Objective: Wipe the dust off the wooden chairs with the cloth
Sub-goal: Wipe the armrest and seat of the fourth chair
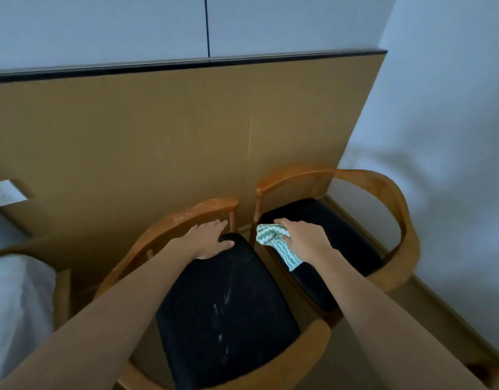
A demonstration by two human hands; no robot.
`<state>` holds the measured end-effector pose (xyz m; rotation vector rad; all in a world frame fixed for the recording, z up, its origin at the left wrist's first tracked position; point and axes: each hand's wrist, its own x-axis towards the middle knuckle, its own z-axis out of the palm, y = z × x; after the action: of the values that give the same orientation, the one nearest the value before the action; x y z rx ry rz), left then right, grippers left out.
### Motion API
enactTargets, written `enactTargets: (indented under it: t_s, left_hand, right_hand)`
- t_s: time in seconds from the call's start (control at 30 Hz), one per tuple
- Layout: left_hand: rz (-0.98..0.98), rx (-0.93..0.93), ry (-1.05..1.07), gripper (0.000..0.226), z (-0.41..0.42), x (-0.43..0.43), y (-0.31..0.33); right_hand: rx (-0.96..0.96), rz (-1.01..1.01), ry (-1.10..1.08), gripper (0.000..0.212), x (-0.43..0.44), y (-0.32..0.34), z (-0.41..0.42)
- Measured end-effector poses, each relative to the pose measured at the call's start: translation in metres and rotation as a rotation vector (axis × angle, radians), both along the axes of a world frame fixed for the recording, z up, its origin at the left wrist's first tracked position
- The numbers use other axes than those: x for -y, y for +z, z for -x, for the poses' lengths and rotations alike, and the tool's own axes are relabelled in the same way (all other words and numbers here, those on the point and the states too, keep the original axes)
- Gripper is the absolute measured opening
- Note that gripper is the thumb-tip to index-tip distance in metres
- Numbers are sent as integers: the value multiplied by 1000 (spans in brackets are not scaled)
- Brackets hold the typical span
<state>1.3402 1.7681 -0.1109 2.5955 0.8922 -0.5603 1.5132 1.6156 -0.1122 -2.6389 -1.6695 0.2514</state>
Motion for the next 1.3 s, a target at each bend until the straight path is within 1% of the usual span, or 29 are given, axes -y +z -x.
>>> enactTargets:
  t_s: [0.1, 0.2, 0.5, 0.63, 0.8, 0.97, 1.13, 1.3]
  left_hand:
    - [-12, 61, -94, 69, -17, 13, 5]
    - [2, 89, -132, 70, -29, 24, 0]
    - [9, 42, -146, 69, -21, 25, -10]
    - [28, 18, -206, 69, -15, 30, -19]
    - [62, 17, -344, 69, -4, 35, -34]
    - [126, -40, -528, 70, 31, 47, -61]
    - [185, -81, -656, 70, 63, 60, -90]
    - [255, -123, -716, 70, 80, 75, -133]
  right_hand:
    - [16, 7, -64, 44, 20, 0, -4]
    - [30, 2, -115, 44, 34, -1, -14]
    - [-26, -4, -175, 41, 44, -10, -3]
    - [-34, 9, -248, 40, 61, -15, 10]
    - [-26, 29, -437, 39, 92, -26, 46]
    - [-134, 25, -700, 36, 126, -52, 113]
    - [-140, 57, -902, 35, 155, -77, 160]
    - [-100, -26, -1065, 27, 170, -108, 176]
